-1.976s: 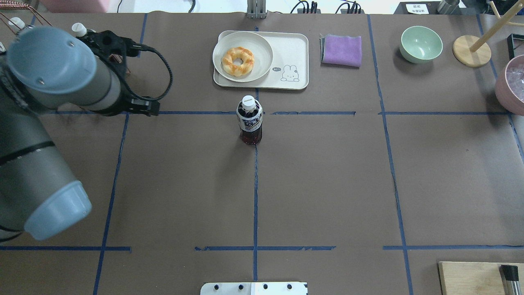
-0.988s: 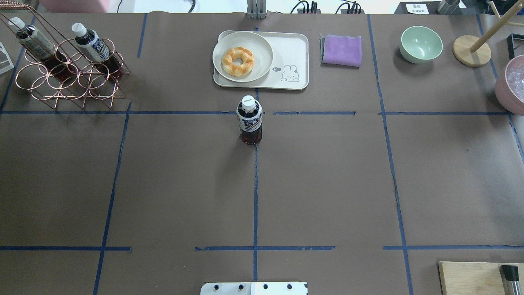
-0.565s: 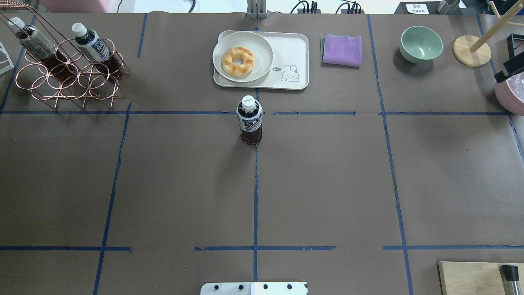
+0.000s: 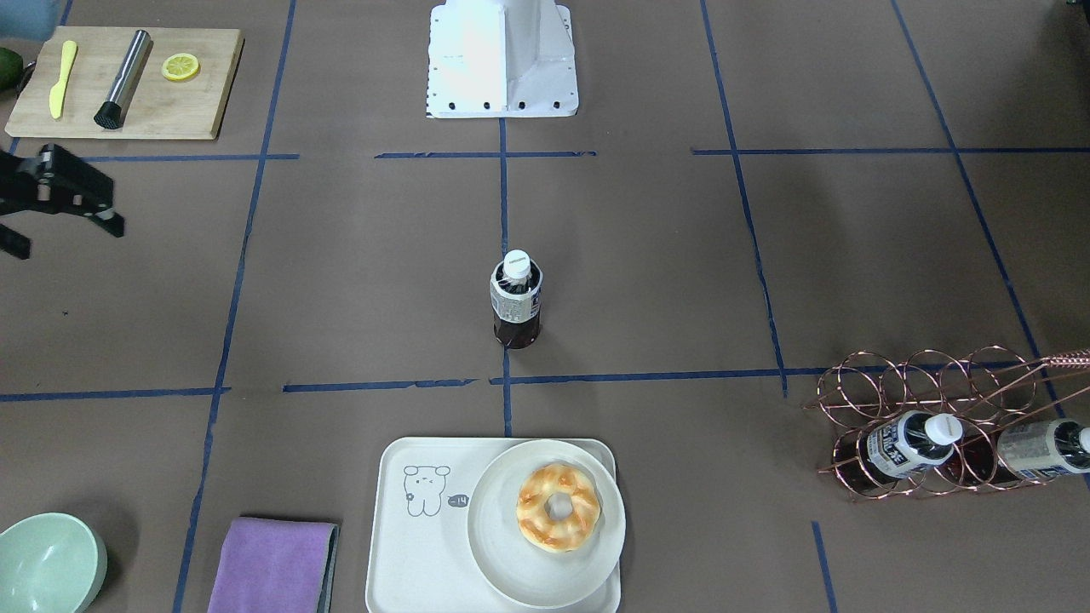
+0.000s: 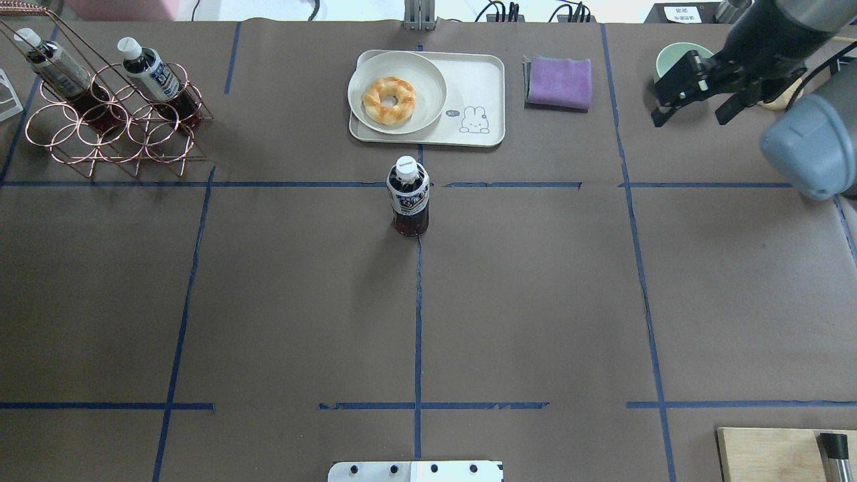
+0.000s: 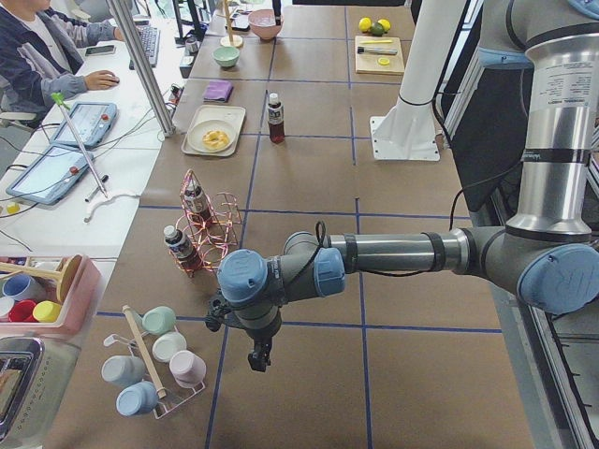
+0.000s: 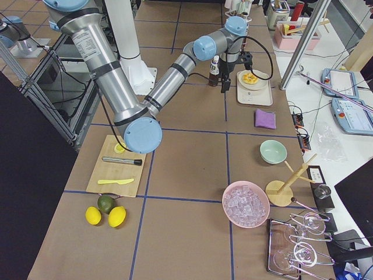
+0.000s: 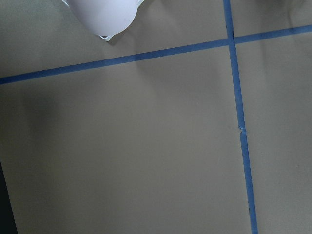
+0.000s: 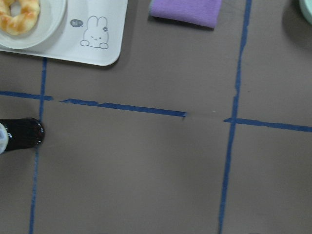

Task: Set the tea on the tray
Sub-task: 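Reach the right gripper over the tea bottle at the table center, then lower the right gripper around the bottle and close on it, then lift the bottle and lower it onto the tray beside the donut plate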

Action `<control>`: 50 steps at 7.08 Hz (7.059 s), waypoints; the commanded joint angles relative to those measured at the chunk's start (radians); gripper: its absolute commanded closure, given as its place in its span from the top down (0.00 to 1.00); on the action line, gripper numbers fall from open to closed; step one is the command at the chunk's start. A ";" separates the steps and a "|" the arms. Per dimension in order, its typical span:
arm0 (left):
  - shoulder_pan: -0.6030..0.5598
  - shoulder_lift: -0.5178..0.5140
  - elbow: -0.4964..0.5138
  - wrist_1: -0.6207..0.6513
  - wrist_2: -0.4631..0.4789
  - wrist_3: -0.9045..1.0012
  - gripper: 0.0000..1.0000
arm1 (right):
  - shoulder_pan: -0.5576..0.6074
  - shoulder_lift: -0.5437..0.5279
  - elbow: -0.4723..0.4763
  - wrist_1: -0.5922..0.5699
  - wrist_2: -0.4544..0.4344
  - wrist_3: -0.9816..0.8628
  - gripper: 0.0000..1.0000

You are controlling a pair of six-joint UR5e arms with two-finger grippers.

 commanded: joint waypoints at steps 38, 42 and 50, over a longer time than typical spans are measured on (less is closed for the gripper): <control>0.001 -0.006 0.001 -0.001 -0.002 -0.001 1.00 | -0.105 0.682 -0.913 0.320 -0.254 0.188 0.00; 0.001 -0.010 0.001 -0.001 -0.002 -0.003 1.00 | -0.106 0.647 -1.004 0.422 -0.254 0.184 0.00; 0.001 -0.017 -0.001 -0.001 -0.002 -0.003 1.00 | -0.115 0.604 -0.995 0.494 -0.260 0.195 0.99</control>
